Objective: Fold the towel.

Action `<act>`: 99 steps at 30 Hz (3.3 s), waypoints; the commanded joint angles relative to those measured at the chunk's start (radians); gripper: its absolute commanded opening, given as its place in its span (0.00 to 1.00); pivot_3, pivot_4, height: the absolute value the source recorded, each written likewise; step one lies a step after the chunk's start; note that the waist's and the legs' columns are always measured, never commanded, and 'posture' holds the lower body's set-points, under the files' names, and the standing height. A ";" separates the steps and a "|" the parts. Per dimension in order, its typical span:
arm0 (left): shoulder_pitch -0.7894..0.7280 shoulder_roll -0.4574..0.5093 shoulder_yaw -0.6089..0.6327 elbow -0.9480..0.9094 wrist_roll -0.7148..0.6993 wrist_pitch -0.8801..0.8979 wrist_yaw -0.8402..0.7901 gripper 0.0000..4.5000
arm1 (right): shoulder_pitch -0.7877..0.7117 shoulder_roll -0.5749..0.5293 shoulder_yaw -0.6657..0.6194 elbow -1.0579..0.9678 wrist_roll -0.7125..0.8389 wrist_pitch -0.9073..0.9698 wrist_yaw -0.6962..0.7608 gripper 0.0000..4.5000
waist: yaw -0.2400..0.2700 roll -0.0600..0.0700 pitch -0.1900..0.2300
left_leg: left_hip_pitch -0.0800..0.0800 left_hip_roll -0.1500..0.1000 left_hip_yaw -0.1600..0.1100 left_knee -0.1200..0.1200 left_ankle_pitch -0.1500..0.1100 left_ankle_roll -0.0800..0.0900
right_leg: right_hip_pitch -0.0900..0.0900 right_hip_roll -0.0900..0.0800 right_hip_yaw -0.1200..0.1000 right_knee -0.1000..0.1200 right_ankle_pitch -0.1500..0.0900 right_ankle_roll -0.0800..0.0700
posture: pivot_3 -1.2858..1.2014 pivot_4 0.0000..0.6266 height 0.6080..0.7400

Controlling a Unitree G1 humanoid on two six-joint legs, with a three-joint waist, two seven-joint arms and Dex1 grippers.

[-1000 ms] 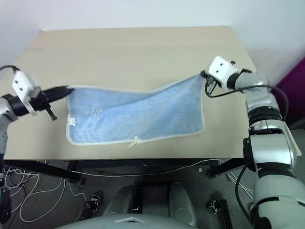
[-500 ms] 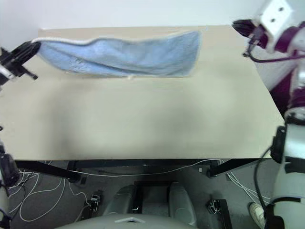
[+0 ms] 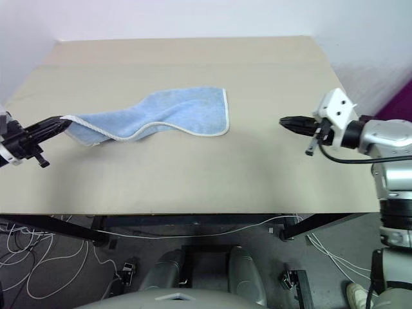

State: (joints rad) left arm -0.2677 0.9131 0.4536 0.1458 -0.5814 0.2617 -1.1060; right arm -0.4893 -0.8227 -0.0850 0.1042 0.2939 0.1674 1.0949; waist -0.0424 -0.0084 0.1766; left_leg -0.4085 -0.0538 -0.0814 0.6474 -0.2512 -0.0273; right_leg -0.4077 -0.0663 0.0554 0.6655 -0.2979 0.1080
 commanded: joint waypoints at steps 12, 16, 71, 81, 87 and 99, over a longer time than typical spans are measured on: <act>-0.058 -0.035 -0.033 -0.046 -0.006 0.015 0.039 0.00 | -0.346 0.269 0.348 0.551 -0.485 -0.604 -0.310 0.74 | 0.003 0.000 0.000 | -0.001 -0.001 0.000 0.000 0.000 0.000 | -0.001 0.001 -0.001 0.000 0.000 0.000 | 0.52 0.24 1.00; -0.042 -0.041 -0.022 -0.072 -0.015 0.024 0.048 0.00 | -0.414 0.283 0.407 0.714 -0.603 -0.754 -0.423 0.74 | -0.003 0.000 0.000 | -0.001 -0.001 0.000 0.000 0.001 -0.001 | -0.002 0.002 -0.001 0.000 0.000 0.000 | 0.52 0.24 1.00; -0.266 -0.034 -0.027 0.145 0.070 -0.105 0.138 0.00 | -0.638 0.004 0.161 0.827 -0.391 -0.719 -0.295 0.01 | -0.029 0.000 0.000 | 0.000 0.000 0.000 -0.002 0.001 -0.002 | -0.001 0.003 -0.001 0.000 0.000 0.000 | 0.52 0.24 1.00; -0.440 -0.049 -0.107 0.334 0.158 -0.208 0.120 0.00 | -0.726 -0.066 0.122 0.857 -0.385 -0.632 -0.265 0.01 | -0.015 0.001 0.001 | -0.001 -0.001 0.000 -0.001 0.001 -0.002 | -0.001 0.002 -0.001 0.000 0.000 0.000 | 0.52 0.24 1.00; -0.696 -0.076 -0.189 0.633 0.282 -0.373 0.179 0.00 | -0.827 -0.053 0.139 0.950 -0.441 -0.665 -0.343 0.01 | -0.004 0.000 0.001 | -0.002 -0.002 0.000 0.000 0.001 -0.002 | -0.002 0.003 -0.001 0.000 0.000 0.000 | 0.52 0.24 1.00; -0.463 0.014 -0.112 0.436 0.124 -0.259 -0.127 0.00 | -0.400 -0.166 -0.002 0.511 -0.119 -0.453 0.060 0.01 | -0.003 0.001 0.001 | -0.003 -0.001 0.001 0.000 0.001 -0.001 | -0.002 0.002 0.000 0.000 0.000 0.000 | 0.52 0.24 1.00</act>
State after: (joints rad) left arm -0.7782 0.8839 0.2705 0.6598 -0.4024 -0.0417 -1.2010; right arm -0.9424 -0.9335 -0.0167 0.7319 0.0872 -0.3627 1.0979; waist -0.0457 -0.0078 0.1776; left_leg -0.4114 -0.0546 -0.0808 0.6476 -0.2502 -0.0284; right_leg -0.4098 -0.0639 0.0551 0.6660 -0.2980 0.1082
